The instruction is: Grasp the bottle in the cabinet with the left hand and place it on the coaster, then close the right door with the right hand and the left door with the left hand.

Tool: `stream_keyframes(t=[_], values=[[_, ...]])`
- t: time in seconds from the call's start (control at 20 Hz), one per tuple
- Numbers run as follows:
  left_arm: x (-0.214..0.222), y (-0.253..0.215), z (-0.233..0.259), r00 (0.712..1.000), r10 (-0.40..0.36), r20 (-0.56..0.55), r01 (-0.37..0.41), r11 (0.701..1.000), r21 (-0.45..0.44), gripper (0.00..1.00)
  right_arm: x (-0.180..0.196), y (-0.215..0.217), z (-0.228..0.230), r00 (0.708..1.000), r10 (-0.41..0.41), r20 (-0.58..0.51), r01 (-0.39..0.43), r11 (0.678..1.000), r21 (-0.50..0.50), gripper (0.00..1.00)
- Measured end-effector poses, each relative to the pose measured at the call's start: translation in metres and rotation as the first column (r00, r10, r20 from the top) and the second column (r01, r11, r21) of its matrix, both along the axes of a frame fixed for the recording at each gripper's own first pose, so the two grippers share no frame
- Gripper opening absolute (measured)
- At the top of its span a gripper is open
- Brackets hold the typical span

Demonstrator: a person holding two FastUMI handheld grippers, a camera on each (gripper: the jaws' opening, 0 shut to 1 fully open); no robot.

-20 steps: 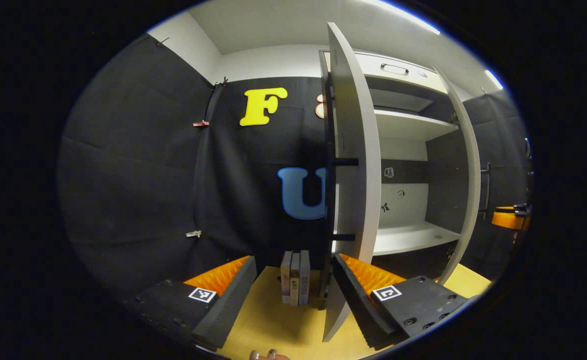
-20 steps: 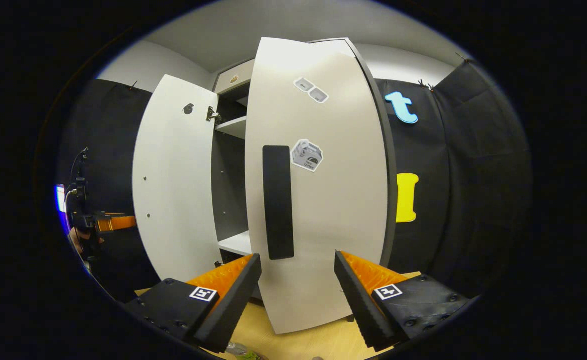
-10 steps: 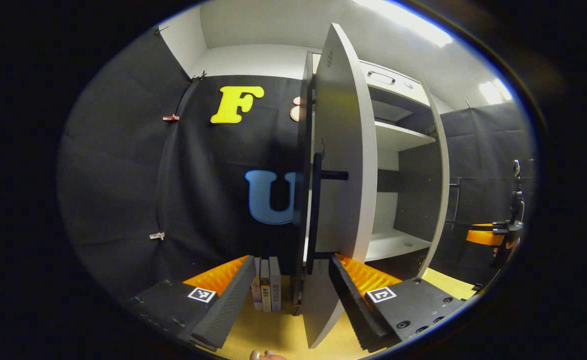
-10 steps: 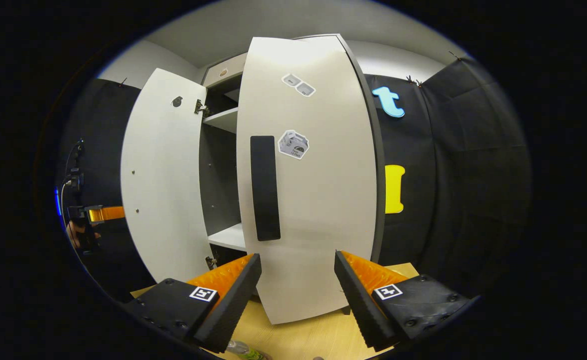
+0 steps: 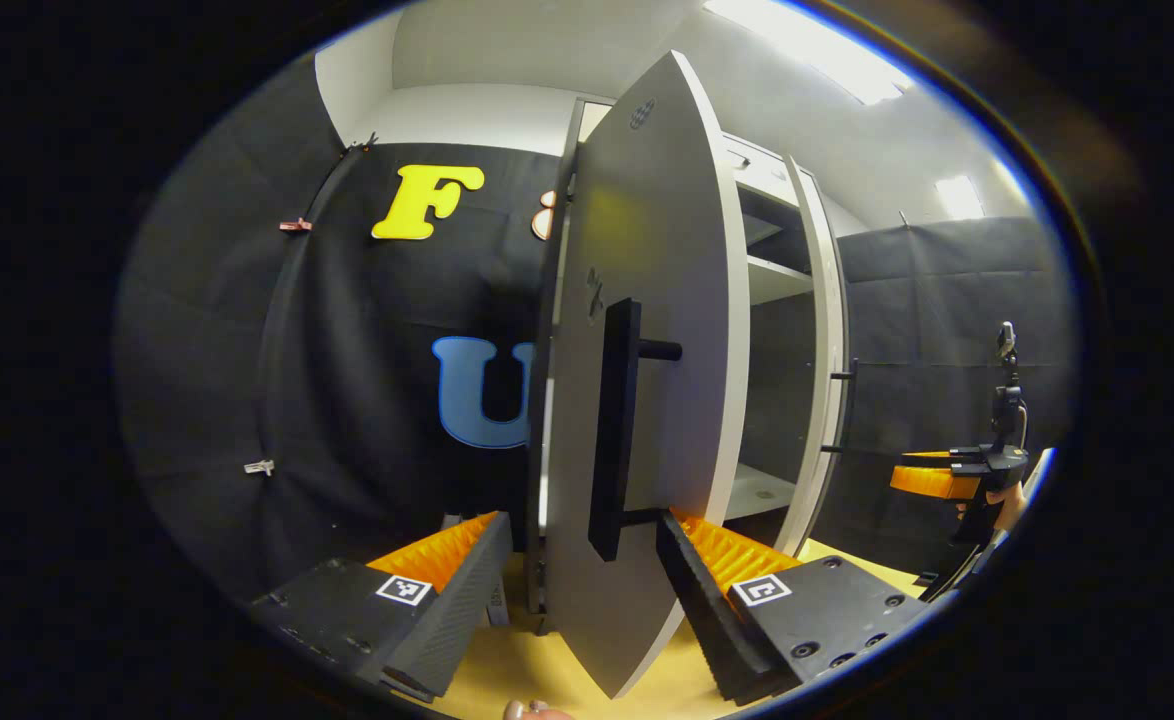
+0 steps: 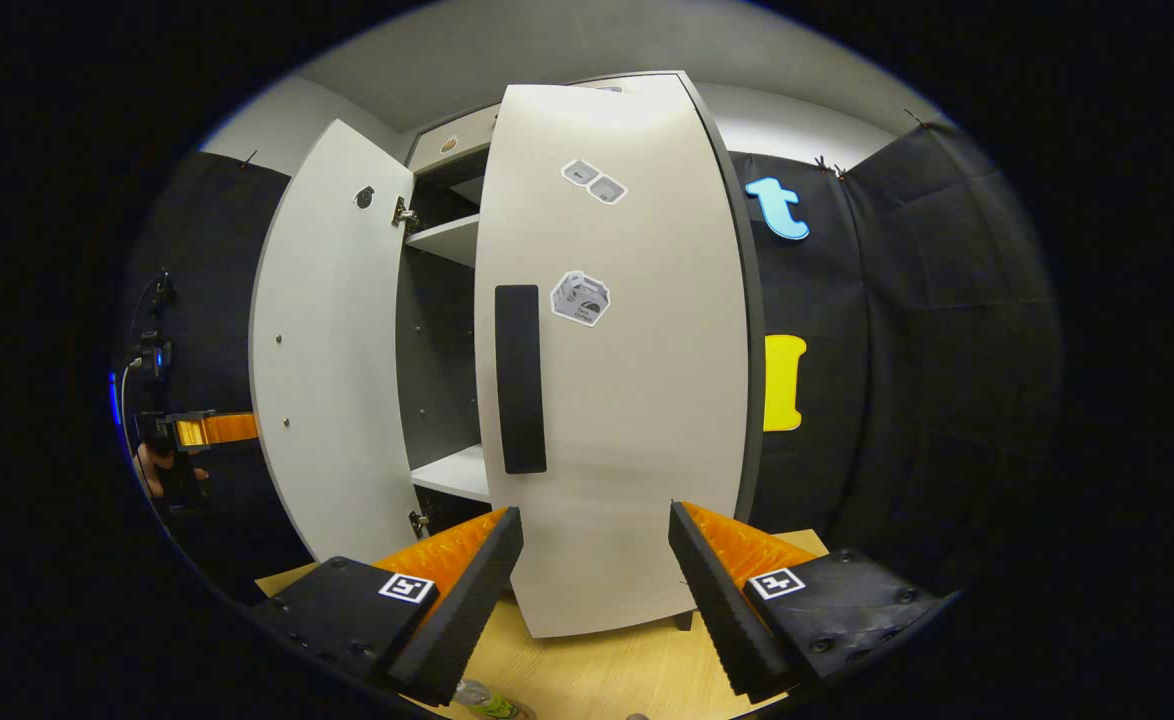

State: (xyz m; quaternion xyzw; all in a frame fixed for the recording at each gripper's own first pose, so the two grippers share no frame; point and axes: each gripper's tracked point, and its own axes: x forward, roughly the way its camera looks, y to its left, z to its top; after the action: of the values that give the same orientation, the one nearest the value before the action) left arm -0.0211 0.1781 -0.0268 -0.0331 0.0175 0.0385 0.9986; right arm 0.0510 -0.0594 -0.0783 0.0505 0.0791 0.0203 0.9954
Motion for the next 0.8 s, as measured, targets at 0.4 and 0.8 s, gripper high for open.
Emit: stream_keyframes(t=[0.4,0.8], values=[[0.036,-0.055,-0.004,0.993,-0.114,0.012,0.114,0.993,-0.008,0.94,-0.016,-0.012,0.011,1.0,0.0,0.016,0.0,1.0,-0.014,0.98],[0.056,-0.102,-0.019,0.982,-0.186,-0.022,0.187,0.982,0.036,0.97,-0.029,-0.034,0.015,1.0,-0.024,0.008,0.024,1.0,-0.009,0.98]])
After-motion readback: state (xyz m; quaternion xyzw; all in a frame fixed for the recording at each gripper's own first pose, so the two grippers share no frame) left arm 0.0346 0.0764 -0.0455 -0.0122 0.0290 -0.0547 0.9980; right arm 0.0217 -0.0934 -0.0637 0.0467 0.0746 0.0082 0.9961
